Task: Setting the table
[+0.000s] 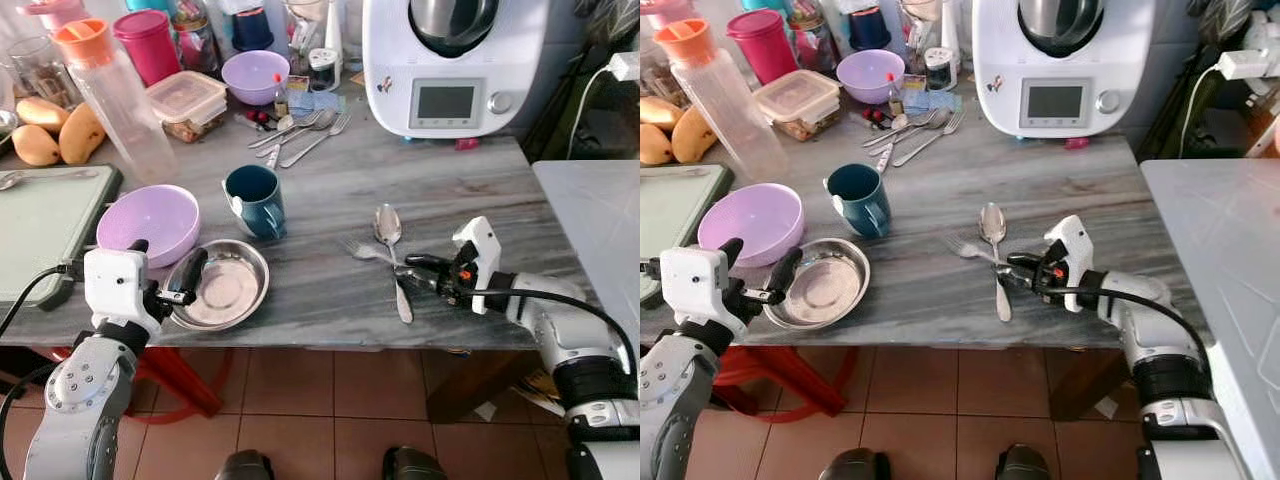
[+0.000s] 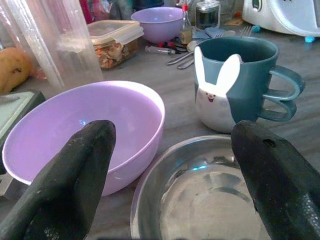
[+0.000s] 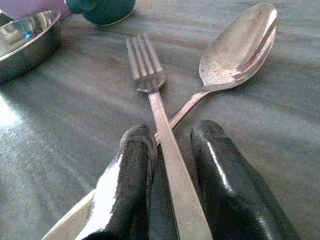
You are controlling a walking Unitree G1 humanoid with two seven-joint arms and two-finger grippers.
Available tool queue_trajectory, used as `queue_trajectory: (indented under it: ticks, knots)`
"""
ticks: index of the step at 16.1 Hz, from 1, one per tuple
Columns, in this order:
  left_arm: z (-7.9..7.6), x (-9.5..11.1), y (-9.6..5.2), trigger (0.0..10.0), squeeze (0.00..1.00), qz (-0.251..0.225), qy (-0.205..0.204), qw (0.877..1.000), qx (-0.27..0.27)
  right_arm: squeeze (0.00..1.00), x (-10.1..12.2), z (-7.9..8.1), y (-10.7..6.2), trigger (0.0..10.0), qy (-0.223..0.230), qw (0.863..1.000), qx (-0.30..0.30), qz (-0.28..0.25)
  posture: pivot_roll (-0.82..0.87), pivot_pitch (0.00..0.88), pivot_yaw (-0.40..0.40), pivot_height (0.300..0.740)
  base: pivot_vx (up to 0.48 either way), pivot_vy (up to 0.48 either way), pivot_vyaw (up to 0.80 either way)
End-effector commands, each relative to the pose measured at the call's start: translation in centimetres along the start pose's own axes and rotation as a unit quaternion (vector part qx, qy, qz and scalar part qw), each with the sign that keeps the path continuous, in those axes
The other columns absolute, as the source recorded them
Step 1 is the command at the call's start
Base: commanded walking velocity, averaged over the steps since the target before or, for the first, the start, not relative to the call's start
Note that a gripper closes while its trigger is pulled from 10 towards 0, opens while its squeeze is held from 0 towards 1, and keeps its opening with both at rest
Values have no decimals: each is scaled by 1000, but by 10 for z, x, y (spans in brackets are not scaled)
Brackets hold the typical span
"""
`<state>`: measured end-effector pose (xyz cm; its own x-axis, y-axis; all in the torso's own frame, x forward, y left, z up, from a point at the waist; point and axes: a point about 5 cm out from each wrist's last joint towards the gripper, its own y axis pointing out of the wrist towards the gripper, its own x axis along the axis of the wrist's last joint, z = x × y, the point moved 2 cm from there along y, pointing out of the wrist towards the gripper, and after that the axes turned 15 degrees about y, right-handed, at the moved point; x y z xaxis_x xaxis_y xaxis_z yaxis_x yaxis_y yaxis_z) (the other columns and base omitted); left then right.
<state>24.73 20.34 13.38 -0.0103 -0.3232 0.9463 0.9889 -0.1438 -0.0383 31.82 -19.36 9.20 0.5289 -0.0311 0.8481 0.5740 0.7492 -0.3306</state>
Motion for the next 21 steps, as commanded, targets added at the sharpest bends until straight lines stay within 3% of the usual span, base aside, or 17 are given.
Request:
queue_trajectory:
  ticks: [1,6,13,17,18,19,21]
  knots:
    - [0,-1,1,10000,0,5,2,1000,1,0,-30,-7,1,0,51,998,-35,29,98,109,88,740,0,0,0]
    - [-1,-2,2,10000,0,5,0,1000,2,0,-18,-14,6,0,53,995,-87,-20,93,98,84,740,0,0,0]
    - [-1,-2,5,10000,0,2,0,1000,5,0,-17,-16,12,0,57,992,-109,-34,94,85,82,740,0,0,0]
    - [-1,-1,6,10000,0,-2,-1,1000,6,0,12,-12,16,0,10,987,-130,-99,93,77,78,740,0,0,0]
    - [-1,-1,6,10000,0,-2,-1,1000,6,133,16,-15,15,5569,14,982,-152,-108,92,75,76,740,0,0,0]
    - [-1,-1,6,10000,0,-2,-1,1000,7,1000,18,-18,14,10000,16,979,-172,-109,90,74,75,740,0,0,0]
    - [-3,-1,7,10000,0,-4,-4,1000,9,1000,20,-19,15,10000,0,979,-184,-92,84,74,70,740,0,0,0]
